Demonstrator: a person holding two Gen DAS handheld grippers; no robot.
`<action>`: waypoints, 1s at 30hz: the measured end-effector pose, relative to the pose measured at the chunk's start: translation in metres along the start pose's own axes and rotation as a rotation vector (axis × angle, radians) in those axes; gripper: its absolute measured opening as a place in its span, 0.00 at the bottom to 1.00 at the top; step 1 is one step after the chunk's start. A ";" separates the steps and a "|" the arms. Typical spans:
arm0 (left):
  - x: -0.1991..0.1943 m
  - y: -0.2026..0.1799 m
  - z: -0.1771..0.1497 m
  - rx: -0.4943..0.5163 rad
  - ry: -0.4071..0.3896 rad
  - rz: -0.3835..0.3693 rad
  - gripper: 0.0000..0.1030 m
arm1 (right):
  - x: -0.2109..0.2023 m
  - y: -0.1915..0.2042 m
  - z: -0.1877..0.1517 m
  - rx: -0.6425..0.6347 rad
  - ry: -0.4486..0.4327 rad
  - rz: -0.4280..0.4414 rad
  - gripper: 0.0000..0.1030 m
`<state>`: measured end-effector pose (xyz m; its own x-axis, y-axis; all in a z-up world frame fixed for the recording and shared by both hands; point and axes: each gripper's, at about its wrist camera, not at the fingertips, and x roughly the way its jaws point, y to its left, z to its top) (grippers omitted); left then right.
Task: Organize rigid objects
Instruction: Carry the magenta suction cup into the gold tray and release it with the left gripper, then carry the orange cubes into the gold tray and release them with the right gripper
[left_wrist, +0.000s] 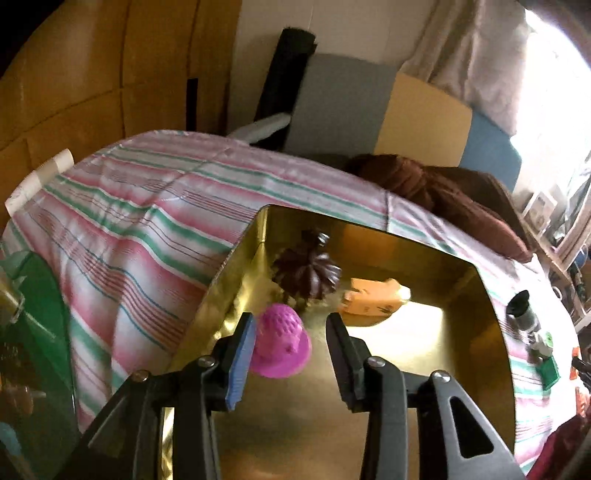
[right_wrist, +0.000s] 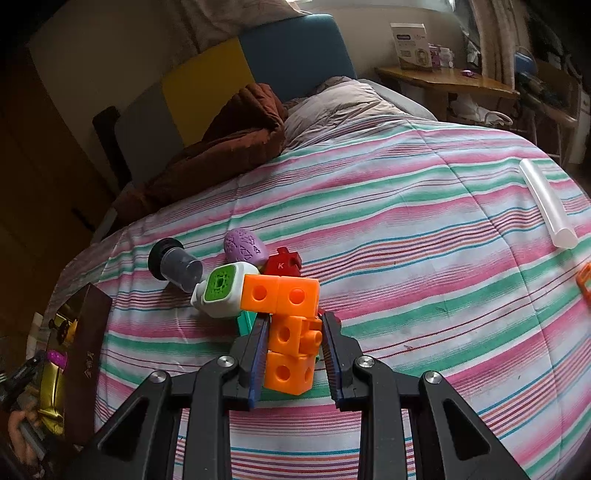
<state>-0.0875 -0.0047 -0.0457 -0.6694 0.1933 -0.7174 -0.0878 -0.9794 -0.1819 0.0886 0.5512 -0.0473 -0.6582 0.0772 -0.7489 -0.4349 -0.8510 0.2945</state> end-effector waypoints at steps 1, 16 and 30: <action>-0.005 -0.002 -0.006 -0.001 -0.005 -0.009 0.38 | 0.000 0.003 0.000 -0.015 -0.001 -0.004 0.27; -0.034 -0.020 -0.041 0.006 0.013 -0.107 0.38 | 0.011 0.135 -0.021 -0.249 0.076 0.197 0.27; -0.037 0.002 -0.042 -0.046 0.036 -0.079 0.38 | 0.048 0.331 -0.068 -0.461 0.223 0.406 0.28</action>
<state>-0.0320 -0.0112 -0.0472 -0.6344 0.2728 -0.7232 -0.1047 -0.9573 -0.2693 -0.0450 0.2380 -0.0268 -0.5499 -0.3650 -0.7513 0.1628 -0.9291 0.3321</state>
